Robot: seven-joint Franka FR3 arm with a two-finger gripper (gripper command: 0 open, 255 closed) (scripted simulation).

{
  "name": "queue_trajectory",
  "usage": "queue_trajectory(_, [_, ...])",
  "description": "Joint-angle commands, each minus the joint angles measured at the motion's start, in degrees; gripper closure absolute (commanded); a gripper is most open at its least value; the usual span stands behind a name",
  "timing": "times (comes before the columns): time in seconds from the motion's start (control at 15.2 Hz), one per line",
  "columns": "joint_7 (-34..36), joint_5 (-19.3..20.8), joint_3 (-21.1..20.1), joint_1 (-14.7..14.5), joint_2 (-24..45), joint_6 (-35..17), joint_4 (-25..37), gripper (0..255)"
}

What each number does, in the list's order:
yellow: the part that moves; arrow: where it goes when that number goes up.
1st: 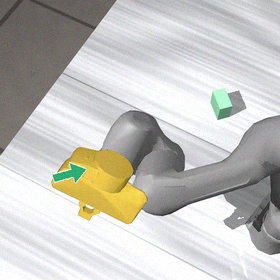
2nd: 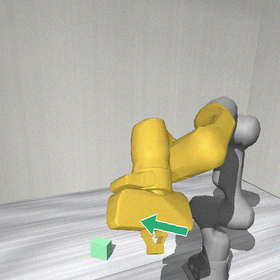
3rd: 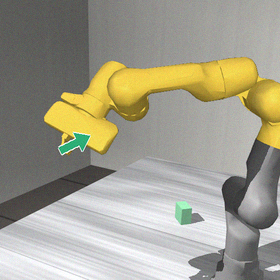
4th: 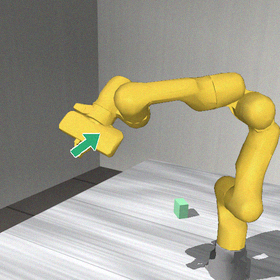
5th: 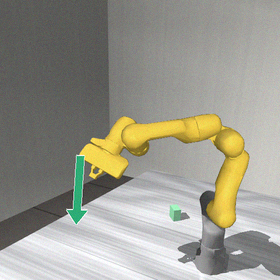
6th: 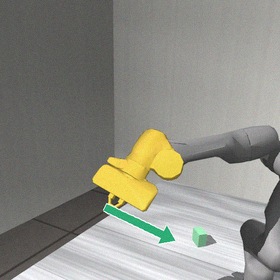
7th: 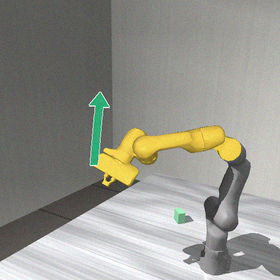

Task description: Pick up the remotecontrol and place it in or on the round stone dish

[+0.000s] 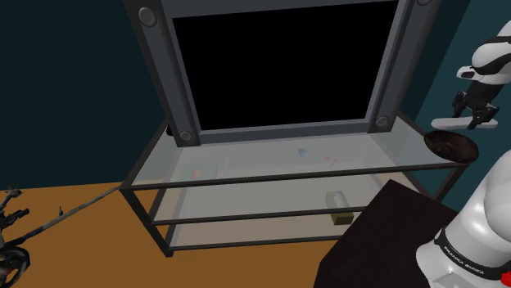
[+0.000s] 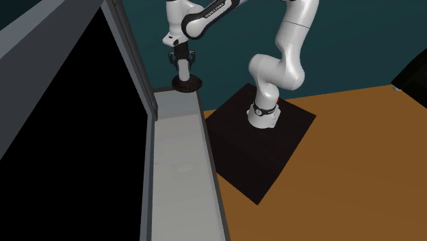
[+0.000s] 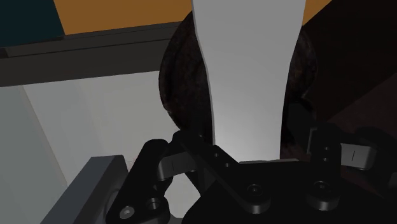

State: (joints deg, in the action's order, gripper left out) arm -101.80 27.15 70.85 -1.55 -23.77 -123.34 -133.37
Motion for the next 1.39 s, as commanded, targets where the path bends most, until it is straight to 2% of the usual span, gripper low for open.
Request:
queue_trajectory(0.0, [-0.3,-0.4,2.1,-1.5,1.2,-2.1,-0.7,255])
queue_trajectory(0.33, [-1.3,-1.3,7.9,-5.9,4.0,-7.0,-2.6,255])
queue_trajectory(0.86, [-1.3,-1.3,7.9,-5.9,3.9,-7.0,-2.6,255])
queue_trajectory(0.92, [-1.3,-1.3,8.0,-5.9,3.9,-7.0,-2.6,0])
queue_trajectory(1.25, [-1.3,-1.3,7.9,-5.9,3.9,-7.0,-2.6,0])
queue_trajectory(1.32, [-0.8,-0.9,4.8,-3.4,2.6,-4.7,-1.8,0])
